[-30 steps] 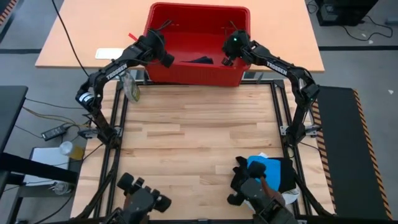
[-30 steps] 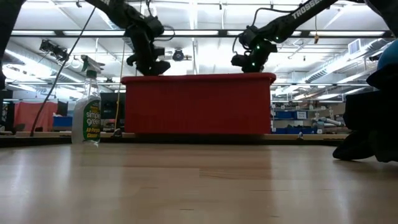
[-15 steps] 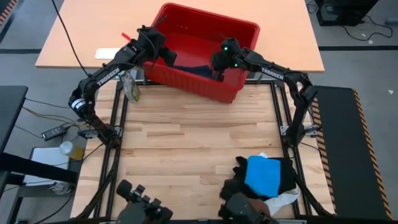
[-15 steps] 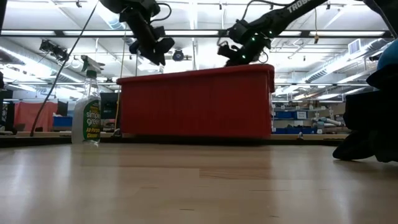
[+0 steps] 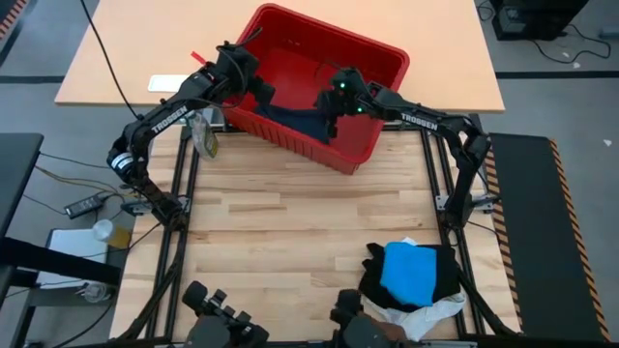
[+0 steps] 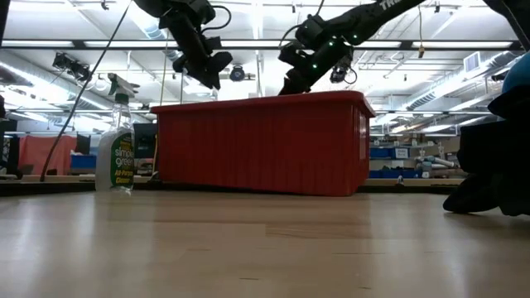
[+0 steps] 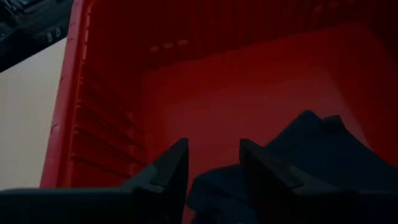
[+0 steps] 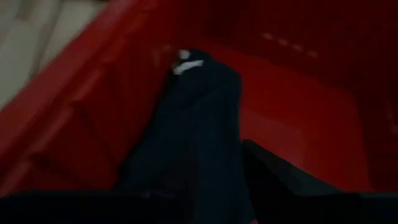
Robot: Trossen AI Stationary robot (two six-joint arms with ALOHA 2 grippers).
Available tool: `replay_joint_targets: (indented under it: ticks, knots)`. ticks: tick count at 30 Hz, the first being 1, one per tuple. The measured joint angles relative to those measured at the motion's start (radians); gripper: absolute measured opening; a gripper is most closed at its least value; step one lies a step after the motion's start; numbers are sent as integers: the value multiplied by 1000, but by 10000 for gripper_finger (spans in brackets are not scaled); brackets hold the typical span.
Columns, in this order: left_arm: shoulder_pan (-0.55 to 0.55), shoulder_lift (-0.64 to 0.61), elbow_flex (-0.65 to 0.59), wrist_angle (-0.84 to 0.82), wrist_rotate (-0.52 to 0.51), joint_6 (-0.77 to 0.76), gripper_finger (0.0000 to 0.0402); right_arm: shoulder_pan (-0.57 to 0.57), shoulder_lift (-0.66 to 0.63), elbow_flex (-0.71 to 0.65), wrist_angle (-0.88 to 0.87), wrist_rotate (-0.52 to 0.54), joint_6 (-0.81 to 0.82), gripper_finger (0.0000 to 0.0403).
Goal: Fold laundry
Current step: Fold the dark blue shorts
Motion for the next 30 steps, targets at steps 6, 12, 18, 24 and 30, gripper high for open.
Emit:
replay_joint_targets:
  ticks: [6, 12, 18, 24, 30]
  knots:
    - [15, 10, 1, -3, 115, -104, 143, -68, -7, 0, 99, -7, 271, 129]
    - [42, 130, 6, 37, 191, -131, 143, -134, 37, 0, 170, -103, 332, 126]
    - [47, 323, 135, -15, 241, -140, 143, -143, 64, 0, 174, -152, 426, 127]
    - [81, 514, 235, -70, 312, -239, 164, -141, 63, 0, 229, -225, 428, 128]
    - [113, 568, 254, -120, 317, -242, 259, -139, 63, 0, 190, -262, 449, 128]
